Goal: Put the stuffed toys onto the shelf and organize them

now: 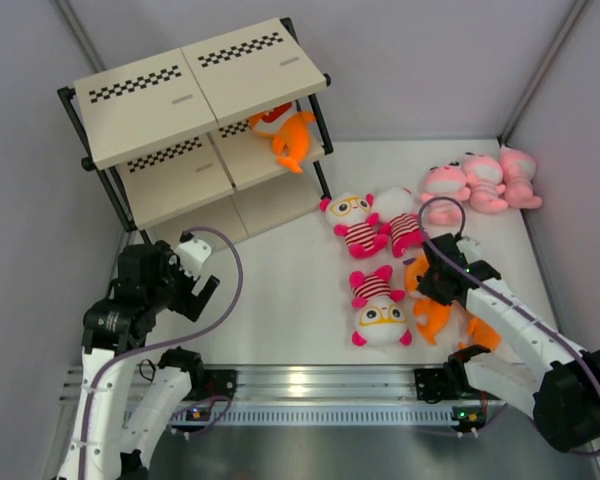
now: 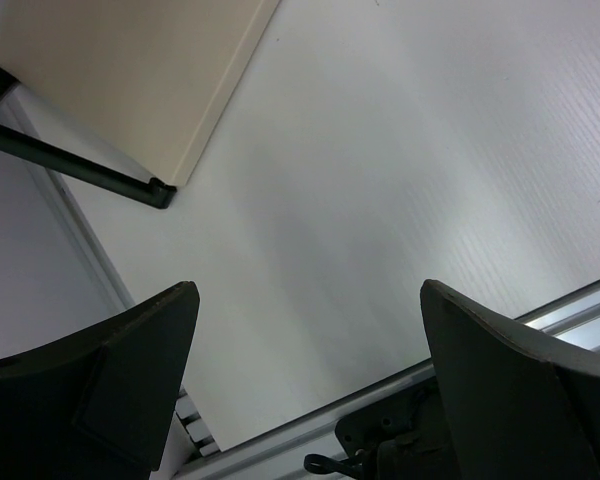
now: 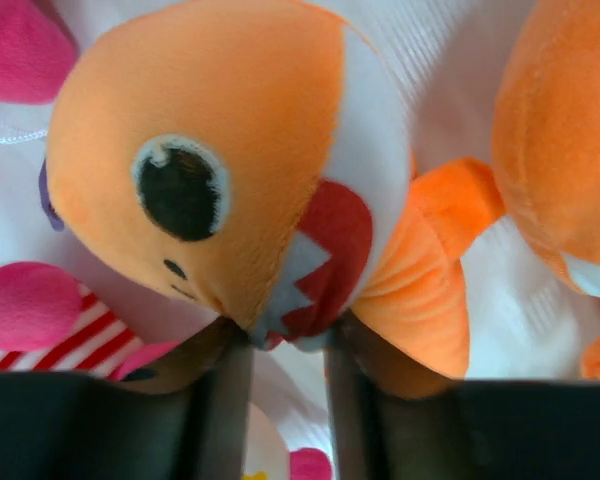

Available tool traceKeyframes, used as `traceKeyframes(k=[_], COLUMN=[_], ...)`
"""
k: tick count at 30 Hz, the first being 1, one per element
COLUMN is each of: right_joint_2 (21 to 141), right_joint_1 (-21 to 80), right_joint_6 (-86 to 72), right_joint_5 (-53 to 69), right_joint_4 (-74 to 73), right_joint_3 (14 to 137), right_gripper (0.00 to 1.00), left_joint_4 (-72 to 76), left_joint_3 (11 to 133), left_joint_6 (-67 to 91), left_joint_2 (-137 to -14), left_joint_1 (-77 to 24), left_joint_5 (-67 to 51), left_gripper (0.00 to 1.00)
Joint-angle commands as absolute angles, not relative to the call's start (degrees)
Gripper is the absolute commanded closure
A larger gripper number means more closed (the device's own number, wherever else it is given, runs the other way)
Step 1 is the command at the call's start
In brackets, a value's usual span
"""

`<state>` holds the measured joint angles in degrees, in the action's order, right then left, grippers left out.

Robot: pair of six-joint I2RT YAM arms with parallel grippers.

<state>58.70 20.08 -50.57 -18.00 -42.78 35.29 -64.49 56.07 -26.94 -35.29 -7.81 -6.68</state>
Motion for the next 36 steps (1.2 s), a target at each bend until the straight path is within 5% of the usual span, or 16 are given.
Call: traceKeyframes(k=[1, 4, 15, 25, 33, 36], right_joint_2=[57.8, 58.8, 59.1, 84.0, 101.0, 106.8], right_joint_1=[19.0, 19.1, 31.6, 57.1, 63.5, 63.6], right_joint_6=[-46.0, -42.5, -37.1, -36.8, -38.4, -39.3], right_joint_5=[-20.6, -22.4, -35.1, -28.2, -22.5, -22.8], right_joint_4=[-34.8, -37.0, -50.8, -44.8, -35.1, -31.2], right_joint_3=[35.0, 39.3, 72.7, 101.9, 117.7, 123.6], right_gripper=[0.75, 1.00, 1.00, 1.00, 1.00, 1.00], left_joint_4=[-63.7, -63.8, -67.5, -69.2, -69.0, -69.0], left_joint_3=[58.4, 58.5, 64.2, 66.3, 73.5, 73.4], left_joint_6=[-27.2, -28.1, -29.2, -29.4, -29.3, -29.0], left_joint_2=[-36.4, -36.1, -37.7, -35.7, -36.6, -36.0], left_joint_1=[-7.5, -6.9, -4.0, -1.7, -1.6, -1.6], left_joint_5=[-4.6, -2.7, 2.2, 1.4, -20.6, -19.5], left_gripper=[0.01, 0.01, 0.01, 0.01, 0.01, 0.01])
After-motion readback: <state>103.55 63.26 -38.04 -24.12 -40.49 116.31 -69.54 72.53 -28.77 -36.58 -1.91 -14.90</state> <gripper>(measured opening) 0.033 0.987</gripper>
